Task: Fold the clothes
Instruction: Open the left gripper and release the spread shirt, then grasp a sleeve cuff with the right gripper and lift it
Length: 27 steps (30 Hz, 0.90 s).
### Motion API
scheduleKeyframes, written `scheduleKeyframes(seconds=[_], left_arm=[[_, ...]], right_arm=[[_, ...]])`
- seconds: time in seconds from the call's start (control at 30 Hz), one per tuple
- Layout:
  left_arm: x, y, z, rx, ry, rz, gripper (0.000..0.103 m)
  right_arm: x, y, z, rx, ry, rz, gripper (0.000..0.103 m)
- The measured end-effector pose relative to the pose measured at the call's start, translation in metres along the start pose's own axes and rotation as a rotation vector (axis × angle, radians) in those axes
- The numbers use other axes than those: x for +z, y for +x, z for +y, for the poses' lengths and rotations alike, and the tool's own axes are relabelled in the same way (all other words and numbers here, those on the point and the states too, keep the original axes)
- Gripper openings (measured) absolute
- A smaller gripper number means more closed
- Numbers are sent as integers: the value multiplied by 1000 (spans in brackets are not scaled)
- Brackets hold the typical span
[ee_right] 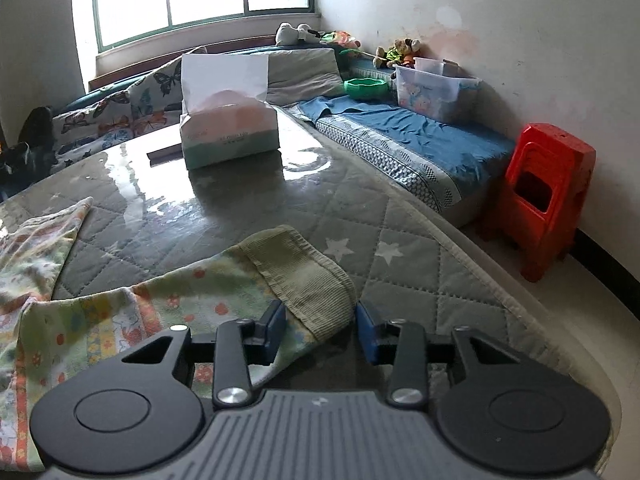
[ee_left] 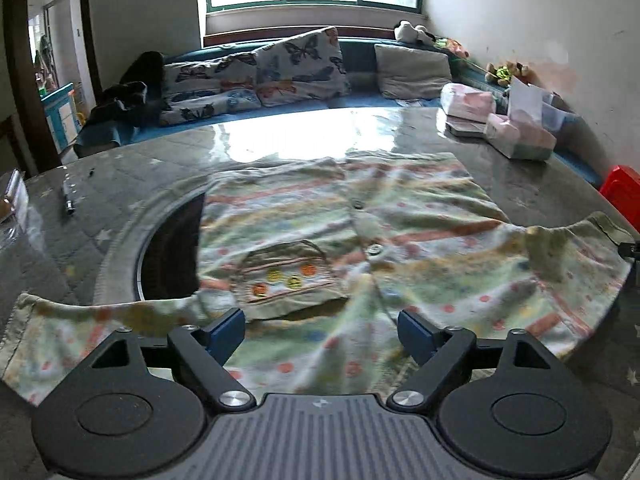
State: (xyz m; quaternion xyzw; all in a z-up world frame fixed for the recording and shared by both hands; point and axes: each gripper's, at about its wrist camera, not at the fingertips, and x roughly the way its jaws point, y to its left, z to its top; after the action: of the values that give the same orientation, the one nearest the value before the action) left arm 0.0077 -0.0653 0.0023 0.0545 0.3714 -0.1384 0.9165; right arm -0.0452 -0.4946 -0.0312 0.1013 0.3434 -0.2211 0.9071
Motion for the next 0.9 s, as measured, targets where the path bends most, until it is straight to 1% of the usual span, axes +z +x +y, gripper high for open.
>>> scheduleKeyframes(seconds=[0.07,0.1,0.2,0.27,0.33,0.37,0.4,0.43,0.53,0.73,0.9], left_arm=[[1,0,-6,-11,7,0,87],[2,1,-8,-14,13,1,88],[4,3,-17,-27,36,4,89],[4,5,-24,-38,53,6,90],[5,7,-31,-48,71,8,90],[5,8,-34,-53,79,9,90],[5,9,-37,-59,88,10,90],[6,10,-41,-64,97,11,90],[5,13,-49,-74,118,14,91],[3,20,-61,-85,148,33,92],[2,24,-68,-95,164,42,94]], right_arm=[[0,1,-1,-8,1,-6,41],[0,2,-2,-15,6,-8,46],[1,3,-3,-11,8,-10,47],[1,3,-2,-3,3,-12,43],[1,3,-3,13,10,-15,31],[1,3,-3,21,14,-15,28],[2,2,-3,29,15,-15,21],[2,2,-3,37,16,-15,17],[4,-2,-2,49,23,-24,12],[2,-1,-3,64,35,-20,10],[11,-21,0,128,58,-69,9]])
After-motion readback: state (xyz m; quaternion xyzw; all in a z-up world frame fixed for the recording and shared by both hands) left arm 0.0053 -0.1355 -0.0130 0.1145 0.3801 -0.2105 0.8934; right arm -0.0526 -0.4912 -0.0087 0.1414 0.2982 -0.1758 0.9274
